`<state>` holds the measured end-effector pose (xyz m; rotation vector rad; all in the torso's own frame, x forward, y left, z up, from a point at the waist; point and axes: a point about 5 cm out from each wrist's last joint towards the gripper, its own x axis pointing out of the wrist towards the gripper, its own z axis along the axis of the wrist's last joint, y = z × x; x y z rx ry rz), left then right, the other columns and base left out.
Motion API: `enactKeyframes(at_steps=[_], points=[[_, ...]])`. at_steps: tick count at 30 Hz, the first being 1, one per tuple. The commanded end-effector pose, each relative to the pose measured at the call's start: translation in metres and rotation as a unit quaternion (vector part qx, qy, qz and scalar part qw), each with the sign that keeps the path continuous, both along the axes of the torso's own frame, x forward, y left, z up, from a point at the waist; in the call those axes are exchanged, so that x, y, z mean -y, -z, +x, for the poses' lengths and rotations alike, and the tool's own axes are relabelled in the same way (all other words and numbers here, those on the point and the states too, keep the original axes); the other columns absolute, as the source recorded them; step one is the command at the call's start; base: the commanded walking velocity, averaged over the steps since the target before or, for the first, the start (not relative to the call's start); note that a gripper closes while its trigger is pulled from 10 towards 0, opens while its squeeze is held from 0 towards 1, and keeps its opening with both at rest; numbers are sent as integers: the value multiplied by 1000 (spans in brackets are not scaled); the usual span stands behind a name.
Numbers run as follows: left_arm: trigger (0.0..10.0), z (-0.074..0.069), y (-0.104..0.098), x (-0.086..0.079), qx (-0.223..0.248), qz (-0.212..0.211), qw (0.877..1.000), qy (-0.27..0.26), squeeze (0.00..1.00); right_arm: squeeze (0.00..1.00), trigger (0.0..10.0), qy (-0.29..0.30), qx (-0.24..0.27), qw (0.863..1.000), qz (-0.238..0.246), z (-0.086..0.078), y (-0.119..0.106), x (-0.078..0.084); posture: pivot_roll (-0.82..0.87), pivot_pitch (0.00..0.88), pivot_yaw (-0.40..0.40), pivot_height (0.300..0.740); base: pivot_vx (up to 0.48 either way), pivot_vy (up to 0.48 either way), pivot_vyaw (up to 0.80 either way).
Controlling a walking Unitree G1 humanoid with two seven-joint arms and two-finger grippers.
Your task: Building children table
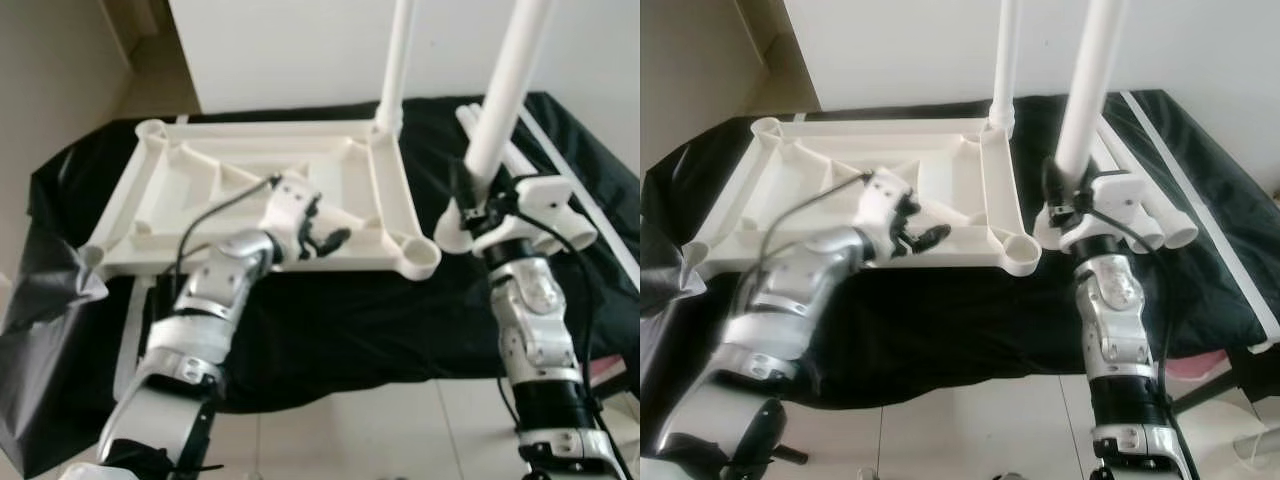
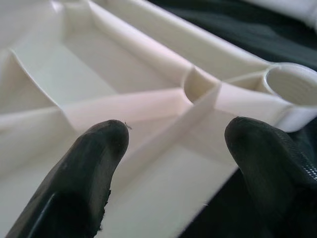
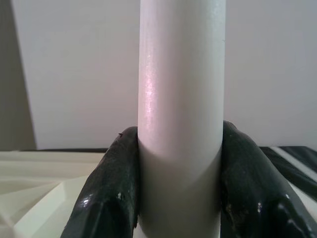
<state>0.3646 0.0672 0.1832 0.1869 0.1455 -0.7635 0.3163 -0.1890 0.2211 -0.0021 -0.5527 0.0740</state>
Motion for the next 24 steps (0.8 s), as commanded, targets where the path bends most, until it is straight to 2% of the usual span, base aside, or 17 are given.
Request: enactKeyframes(at_steps=[1, 3, 4, 5, 7, 11, 13, 20, 24], points=[[10000, 2, 6, 0, -9, 9, 1000, -27, 0, 0, 10000, 3, 20, 1000, -3, -2, -7, 0, -60, 70, 34, 740, 0, 0, 0], [10000, 3, 6, 1, -10, 7, 999, -41, 0, 0, 10000, 2, 21, 1000, -3, -2, -8, 1, -61, 69, 35, 740, 0, 0, 0], [10000, 9, 6, 3, -11, 2, 997, -78, 0, 0, 10000, 2, 22, 1000, -4, -3, -9, 1, -67, 66, 37, 740, 0, 0, 0], [10000, 9, 6, 3, -11, 2, 997, -78, 0, 0, 10000, 2, 22, 1000, -4, -3, -9, 1, -67, 66, 37, 740, 0, 0, 0], [10000, 13, 6, 4, -16, -3, 993, -116, 0, 0, 10000, 2, 23, 1000, -5, -3, -9, 1, -69, 65, 38, 740, 0, 0, 0], [10000, 16, 5, 7, -15, 2, 991, -135, 0, 0, 10000, 4, 25, 1000, -6, -3, -10, 1, -70, 64, 39, 740, 0, 0, 0], [10000, 15, 2, 16, 9, 26, 992, -126, 0, 0, 10000, 6, 24, 1000, -6, -3, -10, 1, -72, 64, 39, 740, 0, 0, 0], [10000, 14, 2, 24, 20, 53, 990, -133, 0, 0, 10000, 5, 24, 1000, -7, -3, -10, 1, -72, 63, 40, 740, 0, 0, 0], [10000, 15, 7, 31, 48, 121, 977, -171, 0, 0, 10000, 5, 24, 1000, -7, -4, -10, 1, -74, 64, 43, 740, 0, 0, 0]])
